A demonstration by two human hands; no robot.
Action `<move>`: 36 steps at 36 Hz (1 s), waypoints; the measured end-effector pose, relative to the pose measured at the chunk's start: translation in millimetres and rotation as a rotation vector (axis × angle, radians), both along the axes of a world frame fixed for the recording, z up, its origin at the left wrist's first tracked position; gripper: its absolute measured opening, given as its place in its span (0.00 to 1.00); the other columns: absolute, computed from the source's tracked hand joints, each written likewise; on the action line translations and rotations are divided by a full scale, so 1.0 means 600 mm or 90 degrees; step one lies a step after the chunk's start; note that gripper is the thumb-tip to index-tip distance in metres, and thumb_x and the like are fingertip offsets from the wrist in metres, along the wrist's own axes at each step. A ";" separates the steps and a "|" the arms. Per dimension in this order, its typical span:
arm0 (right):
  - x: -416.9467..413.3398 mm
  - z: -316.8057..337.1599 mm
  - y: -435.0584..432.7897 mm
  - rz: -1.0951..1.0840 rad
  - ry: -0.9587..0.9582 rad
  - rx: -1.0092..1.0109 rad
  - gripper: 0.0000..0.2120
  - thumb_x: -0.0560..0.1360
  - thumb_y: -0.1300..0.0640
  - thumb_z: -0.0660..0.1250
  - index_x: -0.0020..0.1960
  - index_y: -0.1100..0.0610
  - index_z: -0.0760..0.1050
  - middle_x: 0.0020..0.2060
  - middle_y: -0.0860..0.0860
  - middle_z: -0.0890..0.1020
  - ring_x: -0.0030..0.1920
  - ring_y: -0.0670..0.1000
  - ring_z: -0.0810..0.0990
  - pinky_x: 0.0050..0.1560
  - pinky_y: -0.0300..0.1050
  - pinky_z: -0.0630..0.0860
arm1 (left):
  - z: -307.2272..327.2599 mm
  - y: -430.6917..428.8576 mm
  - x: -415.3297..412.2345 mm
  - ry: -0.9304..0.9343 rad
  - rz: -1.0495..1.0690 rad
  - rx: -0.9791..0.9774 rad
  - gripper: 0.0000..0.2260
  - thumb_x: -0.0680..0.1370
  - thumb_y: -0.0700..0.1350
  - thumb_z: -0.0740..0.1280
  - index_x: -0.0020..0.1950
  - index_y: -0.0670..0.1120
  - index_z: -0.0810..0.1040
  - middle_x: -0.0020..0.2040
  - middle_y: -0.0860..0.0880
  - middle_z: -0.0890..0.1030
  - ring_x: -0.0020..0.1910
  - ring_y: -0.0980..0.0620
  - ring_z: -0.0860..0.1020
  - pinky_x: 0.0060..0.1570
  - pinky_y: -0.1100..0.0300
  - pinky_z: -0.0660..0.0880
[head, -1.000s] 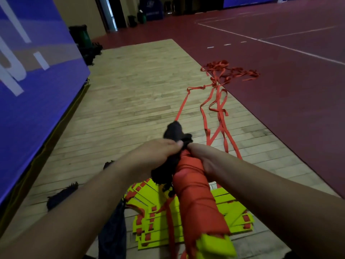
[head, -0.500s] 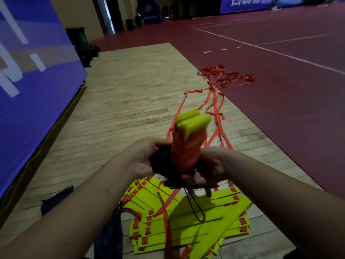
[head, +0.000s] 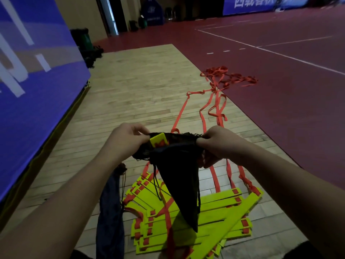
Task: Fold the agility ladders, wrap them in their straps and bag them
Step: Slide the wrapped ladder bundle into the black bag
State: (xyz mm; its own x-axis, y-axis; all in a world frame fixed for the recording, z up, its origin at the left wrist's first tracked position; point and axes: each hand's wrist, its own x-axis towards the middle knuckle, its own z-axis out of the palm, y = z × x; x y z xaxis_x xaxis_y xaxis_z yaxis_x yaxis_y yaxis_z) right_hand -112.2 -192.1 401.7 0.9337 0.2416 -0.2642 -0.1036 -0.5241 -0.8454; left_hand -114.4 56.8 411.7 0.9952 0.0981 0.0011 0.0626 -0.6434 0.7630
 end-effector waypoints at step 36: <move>-0.028 -0.095 0.101 0.263 0.008 0.084 0.39 0.71 0.55 0.79 0.77 0.44 0.63 0.67 0.43 0.75 0.67 0.40 0.74 0.70 0.40 0.70 | 0.032 0.054 -0.039 0.144 -0.004 -0.551 0.10 0.81 0.33 0.58 0.45 0.41 0.77 0.31 0.48 0.70 0.24 0.57 0.70 0.23 0.66 0.70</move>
